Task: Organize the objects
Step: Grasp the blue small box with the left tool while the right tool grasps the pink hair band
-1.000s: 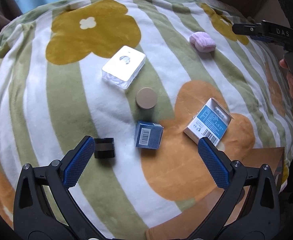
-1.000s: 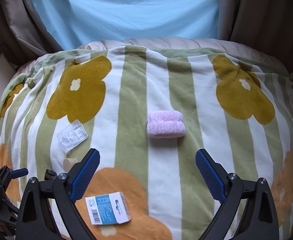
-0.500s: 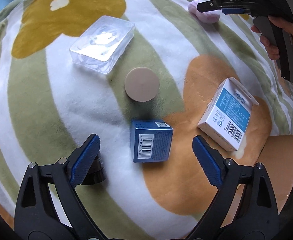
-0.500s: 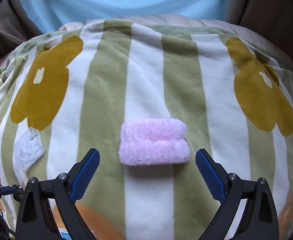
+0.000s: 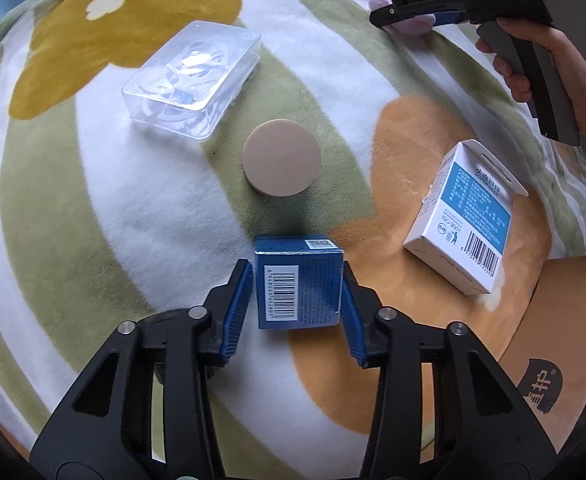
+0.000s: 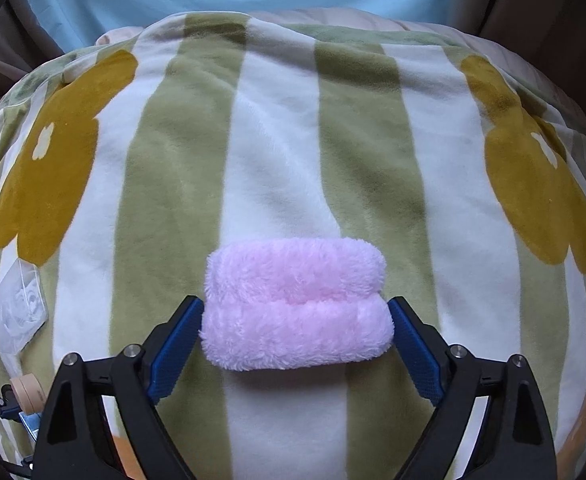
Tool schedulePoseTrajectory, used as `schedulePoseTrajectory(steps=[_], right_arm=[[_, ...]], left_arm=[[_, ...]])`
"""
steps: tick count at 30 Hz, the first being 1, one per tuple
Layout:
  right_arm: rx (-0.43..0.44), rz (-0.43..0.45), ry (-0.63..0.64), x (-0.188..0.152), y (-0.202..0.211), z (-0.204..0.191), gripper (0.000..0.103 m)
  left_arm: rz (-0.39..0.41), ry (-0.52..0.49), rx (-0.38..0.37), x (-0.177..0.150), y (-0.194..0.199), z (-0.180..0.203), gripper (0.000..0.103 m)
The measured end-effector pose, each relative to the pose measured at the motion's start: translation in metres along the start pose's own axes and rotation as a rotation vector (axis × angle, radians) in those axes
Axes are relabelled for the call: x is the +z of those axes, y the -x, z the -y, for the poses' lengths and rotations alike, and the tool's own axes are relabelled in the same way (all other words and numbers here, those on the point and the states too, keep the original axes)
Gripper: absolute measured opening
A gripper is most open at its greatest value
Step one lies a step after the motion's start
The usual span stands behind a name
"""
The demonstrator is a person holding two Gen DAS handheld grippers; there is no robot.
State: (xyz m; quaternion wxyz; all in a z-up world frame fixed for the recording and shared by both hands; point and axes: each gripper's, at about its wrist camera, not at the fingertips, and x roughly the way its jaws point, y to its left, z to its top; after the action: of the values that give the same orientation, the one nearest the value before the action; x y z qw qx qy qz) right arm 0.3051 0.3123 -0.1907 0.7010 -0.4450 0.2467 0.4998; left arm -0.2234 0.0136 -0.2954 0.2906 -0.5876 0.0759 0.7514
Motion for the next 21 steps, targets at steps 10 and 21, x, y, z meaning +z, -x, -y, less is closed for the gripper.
schedulePoseTrajectory(steps=[10,21], right_arm=[[0.022,0.009,-0.029,-0.005,0.004,0.009,0.063],[0.034,0.056,-0.046,-0.006,0.03,0.007,0.05]], left_arm=[[0.015,-0.003,-0.002,-0.009,0.013,-0.002,0.035],[0.047,0.01,-0.015,-0.016,0.035,-0.004,0.035]])
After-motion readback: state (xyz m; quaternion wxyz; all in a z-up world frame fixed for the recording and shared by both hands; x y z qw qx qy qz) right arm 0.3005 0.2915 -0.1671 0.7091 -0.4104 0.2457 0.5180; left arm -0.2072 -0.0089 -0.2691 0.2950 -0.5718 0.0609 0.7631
